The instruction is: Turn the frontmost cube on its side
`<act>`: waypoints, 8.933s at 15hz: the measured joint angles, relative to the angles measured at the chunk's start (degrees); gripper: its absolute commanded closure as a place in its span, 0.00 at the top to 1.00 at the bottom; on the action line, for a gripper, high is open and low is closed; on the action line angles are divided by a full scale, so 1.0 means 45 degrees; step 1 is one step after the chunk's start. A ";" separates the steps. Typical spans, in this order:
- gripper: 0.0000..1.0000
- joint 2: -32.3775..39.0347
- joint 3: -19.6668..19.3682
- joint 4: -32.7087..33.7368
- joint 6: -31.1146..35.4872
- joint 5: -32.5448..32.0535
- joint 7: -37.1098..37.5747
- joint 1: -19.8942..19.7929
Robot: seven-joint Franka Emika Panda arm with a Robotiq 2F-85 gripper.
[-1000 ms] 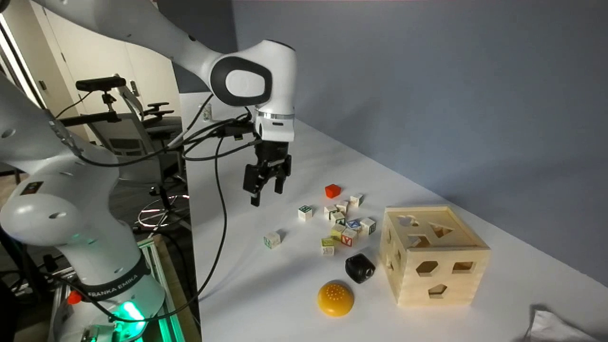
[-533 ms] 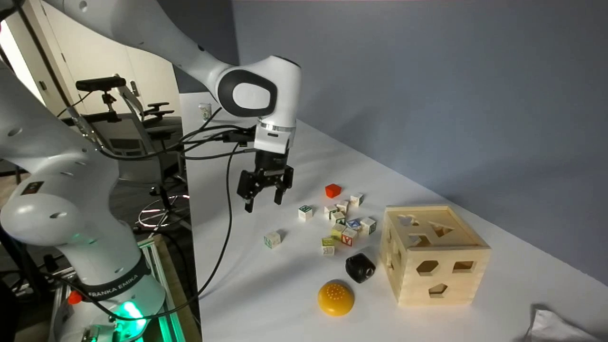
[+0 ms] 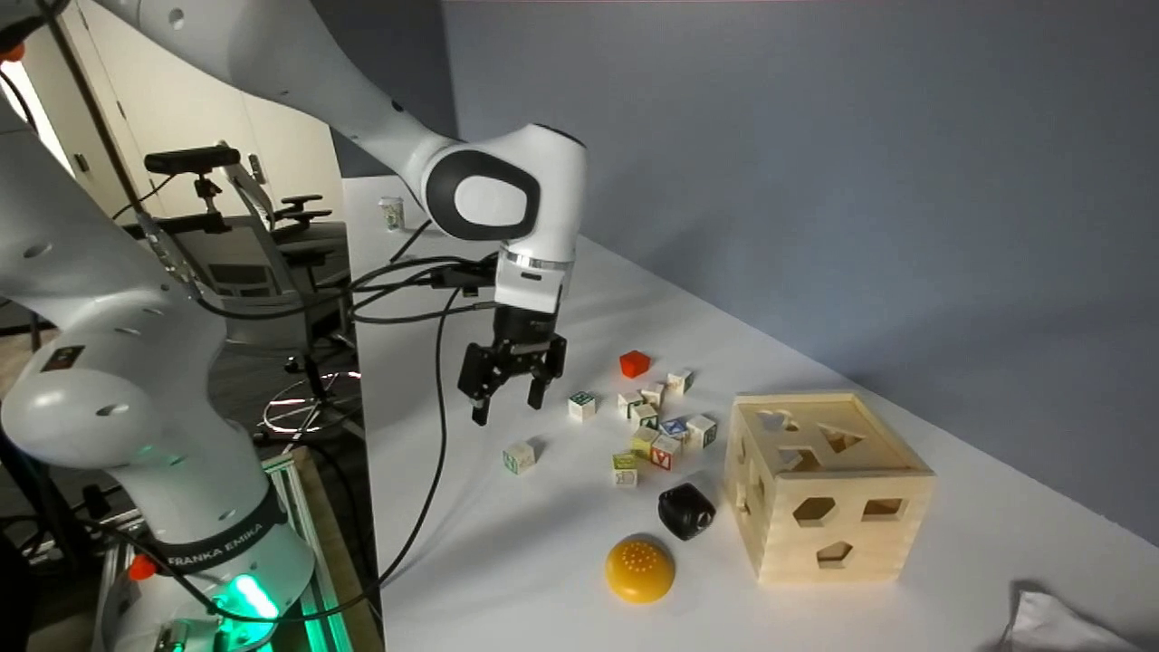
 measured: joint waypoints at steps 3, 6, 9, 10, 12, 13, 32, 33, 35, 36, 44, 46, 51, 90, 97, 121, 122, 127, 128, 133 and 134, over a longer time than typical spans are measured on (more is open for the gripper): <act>1.00 0.0545 -0.0441 0.0095 0.0196 -0.0508 -0.0251 -0.0010; 1.00 0.1033 -0.0703 0.0159 0.0405 -0.0568 -0.0419 -0.0008; 1.00 0.1474 -0.0735 0.0225 0.0663 -0.0566 -0.0386 0.0028; 1.00 0.1611 -0.0735 0.0242 0.0840 -0.0566 -0.0356 0.0052; 1.00 0.1827 -0.0735 0.0248 0.1395 -0.0566 -0.0349 0.0116; 1.00 0.1923 -0.0735 0.0251 0.1663 -0.0555 -0.0340 0.0164; 1.00 0.2947 -0.0703 0.0439 0.2178 0.0126 0.1280 0.1293; 1.00 0.2947 -0.0703 0.0441 0.2170 -0.0011 0.1459 0.1323; 1.00 0.2947 -0.0694 0.0450 0.2103 -0.0343 0.1815 0.1372; 1.00 0.2947 -0.0691 0.0463 0.1990 -0.0515 0.1976 0.1382; 1.00 0.2961 -0.0730 0.0583 0.0855 -0.1706 0.2513 0.1372; 1.00 0.2987 -0.0774 0.0587 0.0857 -0.2061 0.2575 0.1365; 1.00 0.3006 -0.0834 0.0598 0.1003 -0.2181 0.2574 0.1364; 0.11 0.4264 -0.0379 0.2591 -0.5259 -0.8189 0.0558 0.1900; 0.11 0.5744 -0.0811 0.2647 -0.1948 -0.9207 0.0913 0.1903; 1.00 0.3596 -0.0464 0.1006 0.1985 -0.8454 -0.0968 0.2423; 1.00 0.3098 -0.0420 0.0712 0.2138 -0.7988 -0.1350 0.2491; 1.00 0.0071 -0.0334 -0.0619 0.1602 -0.5148 -0.4260 0.2657; 1.00 -0.0586 -0.0304 -0.0801 0.1215 -0.4593 -0.5143 0.2705; 1.00 -0.3809 0.0383 -0.0854 -0.2124 -0.3451 -0.7425 0.2694; 1.00 -0.4436 0.0456 -0.0798 -0.2818 -0.3414 -0.7727 0.2673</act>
